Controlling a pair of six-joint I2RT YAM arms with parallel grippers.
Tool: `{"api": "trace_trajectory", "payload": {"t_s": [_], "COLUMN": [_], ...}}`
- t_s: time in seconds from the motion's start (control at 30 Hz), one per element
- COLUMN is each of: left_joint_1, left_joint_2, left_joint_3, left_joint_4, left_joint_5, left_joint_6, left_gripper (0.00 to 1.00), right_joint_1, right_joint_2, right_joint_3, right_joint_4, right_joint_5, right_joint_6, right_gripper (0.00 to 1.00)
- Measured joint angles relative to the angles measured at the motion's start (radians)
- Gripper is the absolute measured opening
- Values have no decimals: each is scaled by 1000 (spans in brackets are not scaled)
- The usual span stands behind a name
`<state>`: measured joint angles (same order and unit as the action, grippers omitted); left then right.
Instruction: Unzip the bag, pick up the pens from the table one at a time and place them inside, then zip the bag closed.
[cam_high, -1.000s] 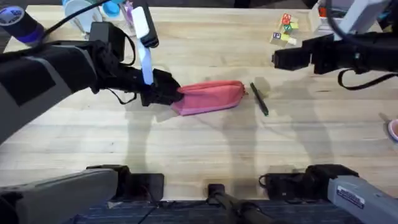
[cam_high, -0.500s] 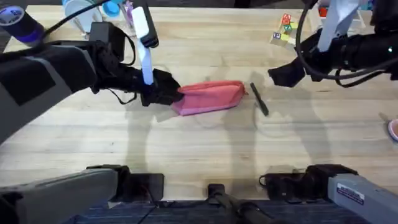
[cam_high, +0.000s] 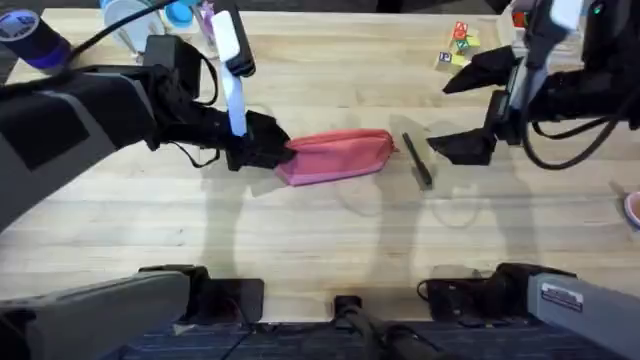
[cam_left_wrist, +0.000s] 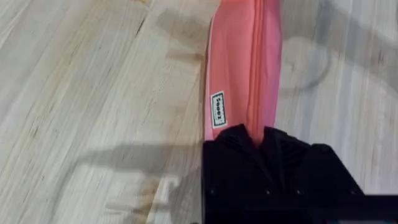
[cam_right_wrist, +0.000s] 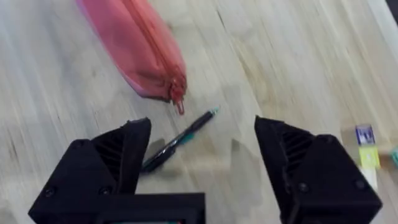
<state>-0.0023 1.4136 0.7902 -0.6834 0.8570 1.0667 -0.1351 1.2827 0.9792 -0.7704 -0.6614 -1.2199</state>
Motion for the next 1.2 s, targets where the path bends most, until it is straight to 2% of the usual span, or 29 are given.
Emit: {"api": "trace_trajectory", "payload": {"t_s": [0.13, 0.27, 0.83, 1.2], "left_joint_1": [0, 0, 0, 0], "left_joint_2": [0, 0, 0, 0], "left_joint_3": [0, 0, 0, 0], "left_joint_4": [0, 0, 0, 0], "left_joint_5": [0, 0, 0, 0], "left_joint_6": [0, 0, 0, 0], "left_gripper": [42, 42, 42, 42], "right_joint_1": [-37, -40, -40, -15], "right_joint_2": [77, 126, 153, 306], "right_joint_3": [0, 0, 1, 2], "right_joint_4": [1, 7, -20, -16], "right_joint_5": [-110, -155, -116, -115], "right_joint_6": [-132, -217, -296, -296], "right_gripper": [996, 996, 996, 996]}}
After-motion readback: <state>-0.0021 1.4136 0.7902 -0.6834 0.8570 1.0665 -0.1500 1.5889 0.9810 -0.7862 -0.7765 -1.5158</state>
